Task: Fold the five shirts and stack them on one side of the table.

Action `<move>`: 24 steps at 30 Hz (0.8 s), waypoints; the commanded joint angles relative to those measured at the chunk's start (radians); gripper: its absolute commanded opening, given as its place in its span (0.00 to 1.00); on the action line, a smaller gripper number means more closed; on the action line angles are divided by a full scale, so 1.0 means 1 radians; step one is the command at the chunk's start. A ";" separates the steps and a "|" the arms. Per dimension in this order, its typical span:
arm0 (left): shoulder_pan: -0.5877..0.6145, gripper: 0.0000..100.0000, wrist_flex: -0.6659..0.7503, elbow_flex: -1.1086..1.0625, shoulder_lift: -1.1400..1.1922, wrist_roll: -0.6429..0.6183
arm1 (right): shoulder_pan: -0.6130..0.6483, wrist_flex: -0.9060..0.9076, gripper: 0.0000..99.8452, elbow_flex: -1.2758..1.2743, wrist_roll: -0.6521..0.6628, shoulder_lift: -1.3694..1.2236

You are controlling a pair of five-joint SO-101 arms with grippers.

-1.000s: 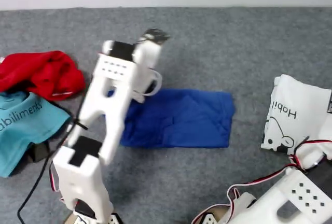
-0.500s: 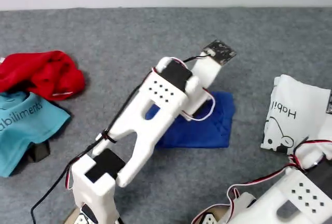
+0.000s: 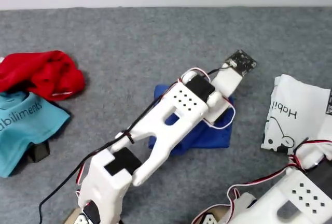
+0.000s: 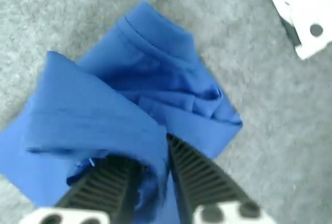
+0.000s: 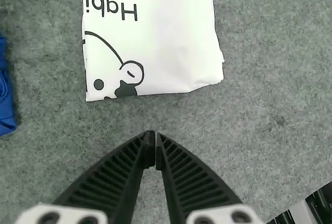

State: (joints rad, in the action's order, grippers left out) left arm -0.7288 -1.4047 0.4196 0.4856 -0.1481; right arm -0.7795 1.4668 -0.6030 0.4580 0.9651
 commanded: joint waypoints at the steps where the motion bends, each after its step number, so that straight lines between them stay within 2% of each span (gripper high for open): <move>1: -0.006 0.16 0.078 0.058 -0.011 -0.055 | -0.010 0.004 0.01 0.044 0.011 0.016; 9: -0.023 0.24 0.117 0.107 -0.002 -0.055 | -0.010 0.004 0.01 0.044 0.011 0.018; 14: 0.068 0.23 0.000 0.150 -0.003 -0.032 | -0.010 0.036 0.01 0.044 0.011 0.018; 17: 0.150 0.17 -0.057 0.153 -0.002 0.041 | -0.010 0.064 0.01 0.044 0.011 0.018; 21: 0.230 0.03 -0.086 0.120 0.000 0.161 | -0.010 0.074 0.01 0.044 0.011 0.018; 24: 0.264 0.02 -0.086 0.054 0.000 0.212 | -0.010 0.074 0.01 0.044 0.011 0.018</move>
State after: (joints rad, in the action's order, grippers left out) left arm -0.4941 -1.4830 0.5040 0.4979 0.0146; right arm -0.7795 1.5328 -0.6030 0.4595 0.9651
